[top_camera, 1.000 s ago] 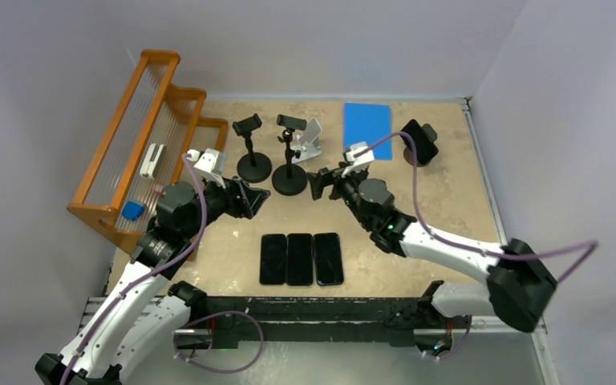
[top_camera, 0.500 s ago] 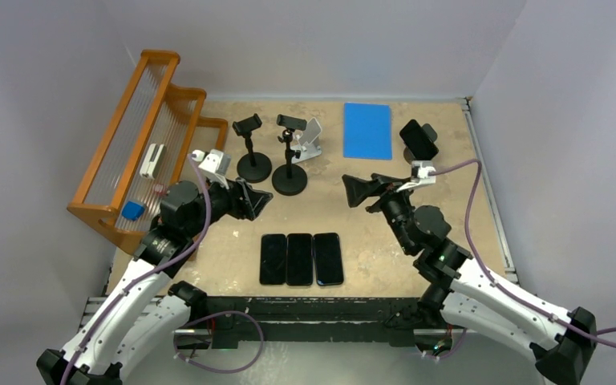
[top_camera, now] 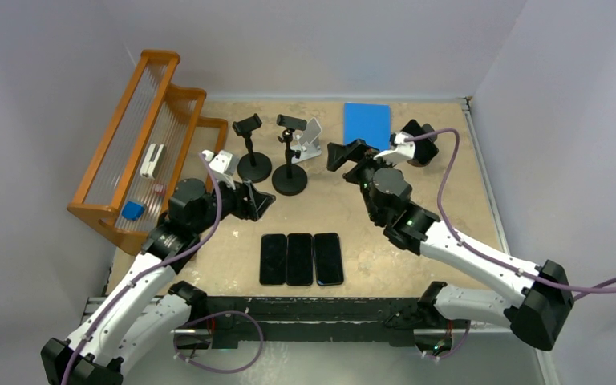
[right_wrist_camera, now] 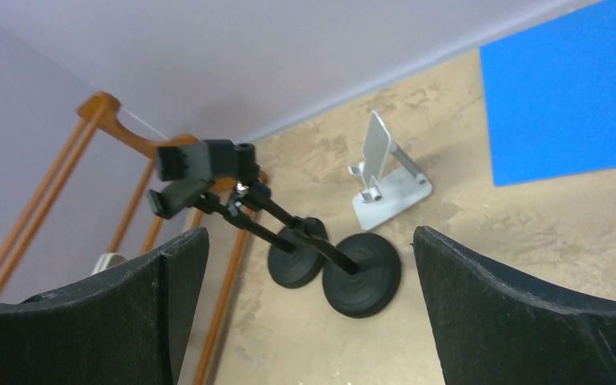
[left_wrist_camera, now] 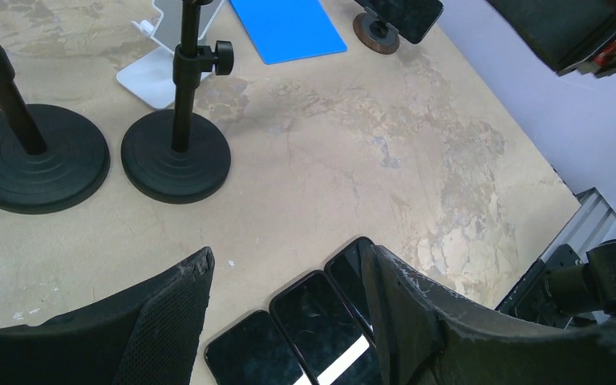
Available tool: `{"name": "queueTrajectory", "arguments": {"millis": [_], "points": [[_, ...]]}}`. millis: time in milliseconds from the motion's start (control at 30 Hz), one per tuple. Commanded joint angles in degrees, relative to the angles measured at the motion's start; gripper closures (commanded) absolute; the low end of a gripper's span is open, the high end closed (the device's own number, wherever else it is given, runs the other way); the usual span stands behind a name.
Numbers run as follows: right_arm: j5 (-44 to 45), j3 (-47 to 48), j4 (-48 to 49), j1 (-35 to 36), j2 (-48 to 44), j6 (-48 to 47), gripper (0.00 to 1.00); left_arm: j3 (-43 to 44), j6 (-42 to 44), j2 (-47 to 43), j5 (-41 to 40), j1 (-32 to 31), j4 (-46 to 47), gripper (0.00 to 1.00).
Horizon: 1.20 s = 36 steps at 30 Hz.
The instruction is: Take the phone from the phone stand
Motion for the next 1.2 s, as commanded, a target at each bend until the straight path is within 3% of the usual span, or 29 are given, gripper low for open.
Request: {"name": "queueTrajectory", "arguments": {"millis": [0, 333, 500, 567, 667, 767, 933, 1033, 1167], "points": [[1.3, -1.7, 4.7, -0.9, 0.8, -0.6, 0.01, -0.3, 1.0, -1.3, -0.9, 0.0, 4.1, 0.33], [-4.3, 0.5, 2.6, -12.7, 5.8, 1.8, 0.02, -2.2, -1.6, -4.5, -0.8, -0.1, 12.3, 0.30], [-8.3, 0.5, 4.5, -18.6, 6.6, -1.1, 0.01, 6.2, -0.3, 1.1, -0.2, -0.1, 13.4, 0.28], [-13.5, -0.1, 6.8, -24.5, 6.3, -0.4, 0.01, 8.6, 1.7, 3.2, 0.4, -0.4, 12.2, 0.29], [-20.7, -0.9, 8.8, -31.8, 6.9, 4.0, 0.01, 5.3, 6.7, 2.4, 0.3, -2.8, 15.3, 0.30], [-19.4, -2.1, 10.5, -35.1, 7.3, 6.7, 0.01, -1.0, 7.2, -2.1, 4.1, -2.3, 20.9, 0.30], [-19.1, -7.9, 19.6, -40.7, 8.8, 14.3, 0.02, -1.5, 8.9, -7.5, 2.8, -3.3, 17.6, 0.30], [-16.5, -8.0, 20.8, -43.0, 10.7, 14.6, 0.03, -1.0, 9.7, -8.8, 0.1, -5.2, 15.6, 0.31], [-23.2, -5.1, 16.0, -50.7, 13.0, 11.1, 0.03, 0.3, 9.3, -9.0, -2.3, -7.4, 13.0, 0.31]]}}
